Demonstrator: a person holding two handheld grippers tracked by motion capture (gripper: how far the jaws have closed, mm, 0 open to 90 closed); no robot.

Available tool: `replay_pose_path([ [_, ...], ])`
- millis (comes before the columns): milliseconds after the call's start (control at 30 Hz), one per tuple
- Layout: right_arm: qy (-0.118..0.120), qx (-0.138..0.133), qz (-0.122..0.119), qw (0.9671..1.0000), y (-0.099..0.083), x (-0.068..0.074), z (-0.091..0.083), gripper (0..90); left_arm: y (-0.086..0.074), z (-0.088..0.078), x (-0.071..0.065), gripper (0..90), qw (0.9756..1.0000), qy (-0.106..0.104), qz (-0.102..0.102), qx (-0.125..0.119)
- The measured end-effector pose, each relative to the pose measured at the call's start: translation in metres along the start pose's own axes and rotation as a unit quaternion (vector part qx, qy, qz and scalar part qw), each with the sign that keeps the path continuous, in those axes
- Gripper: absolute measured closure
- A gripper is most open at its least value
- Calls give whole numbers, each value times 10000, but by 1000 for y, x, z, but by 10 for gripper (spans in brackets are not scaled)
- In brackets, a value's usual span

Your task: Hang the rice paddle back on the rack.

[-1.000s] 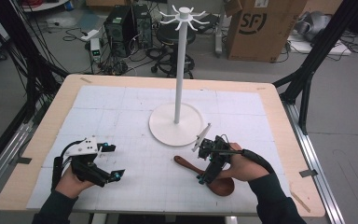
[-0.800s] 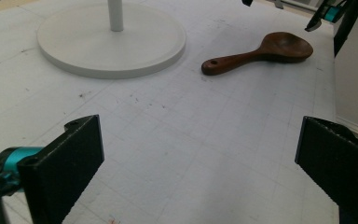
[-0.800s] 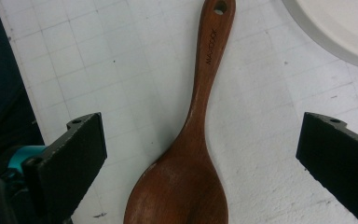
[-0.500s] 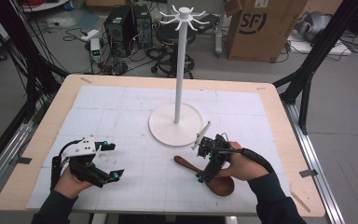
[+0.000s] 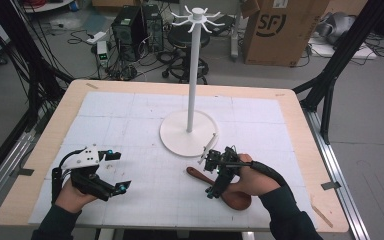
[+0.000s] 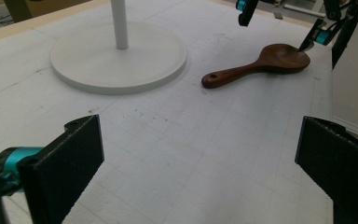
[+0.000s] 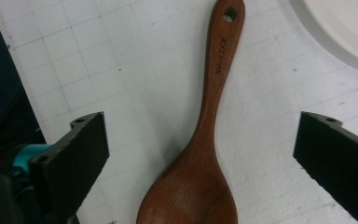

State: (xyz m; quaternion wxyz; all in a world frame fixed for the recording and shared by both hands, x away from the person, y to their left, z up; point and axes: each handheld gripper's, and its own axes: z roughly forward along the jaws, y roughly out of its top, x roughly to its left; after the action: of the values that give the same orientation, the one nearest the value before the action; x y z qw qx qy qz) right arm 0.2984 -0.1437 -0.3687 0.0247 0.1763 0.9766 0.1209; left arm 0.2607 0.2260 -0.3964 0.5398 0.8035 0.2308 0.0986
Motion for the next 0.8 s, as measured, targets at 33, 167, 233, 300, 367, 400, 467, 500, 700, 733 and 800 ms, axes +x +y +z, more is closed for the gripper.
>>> replay_pose_path([
  [33, -5, 41, -33, 10000, 1, 0, 1, 34, 0, 0, 0, 17, 10000, 1, 1, -4],
  [167, -61, 299, 5, 9995, 4, -4, 12, 43, 0, 1, 0, 17, 10000, 1, -10, 2],
  [233, -83, 430, 33, 9990, 4, -5, 16, 47, 0, 1, 0, 17, 10000, -6, -8, 4],
  [300, -83, 471, 19, 9989, 5, -5, 17, 51, 1, 1, 0, 17, 10000, -6, 16, 20],
  [367, -105, 557, -10, 9984, 6, -6, 22, 63, 1, 1, -1, 17, 10000, -10, 18, 5],
  [400, -105, 557, -10, 9984, 6, -6, 22, 63, 1, 1, -1, 17, 10000, -7, 20, 6],
  [467, -125, 666, -2, 9977, 7, -8, 25, 77, 1, 1, -1, 17, 10000, -6, 19, 8],
  [500, -109, 682, -55, 9976, 7, -9, 27, 102, 1, 1, -1, 17, 10000, -4, 21, 10],
  [700, -44, 739, 37, 9973, 8, -12, 31, 169, 1, 1, 0, 17, 10000, -7, 26, 22],
  [733, -41, 788, 50, 9969, 9, -11, 31, 170, 1, 1, 0, 17, 10000, -10, 29, 23],
  [800, -54, 886, 80, 9960, 11, -10, 33, 209, 1, 1, -1, 17, 10000, -12, 31, 13],
])
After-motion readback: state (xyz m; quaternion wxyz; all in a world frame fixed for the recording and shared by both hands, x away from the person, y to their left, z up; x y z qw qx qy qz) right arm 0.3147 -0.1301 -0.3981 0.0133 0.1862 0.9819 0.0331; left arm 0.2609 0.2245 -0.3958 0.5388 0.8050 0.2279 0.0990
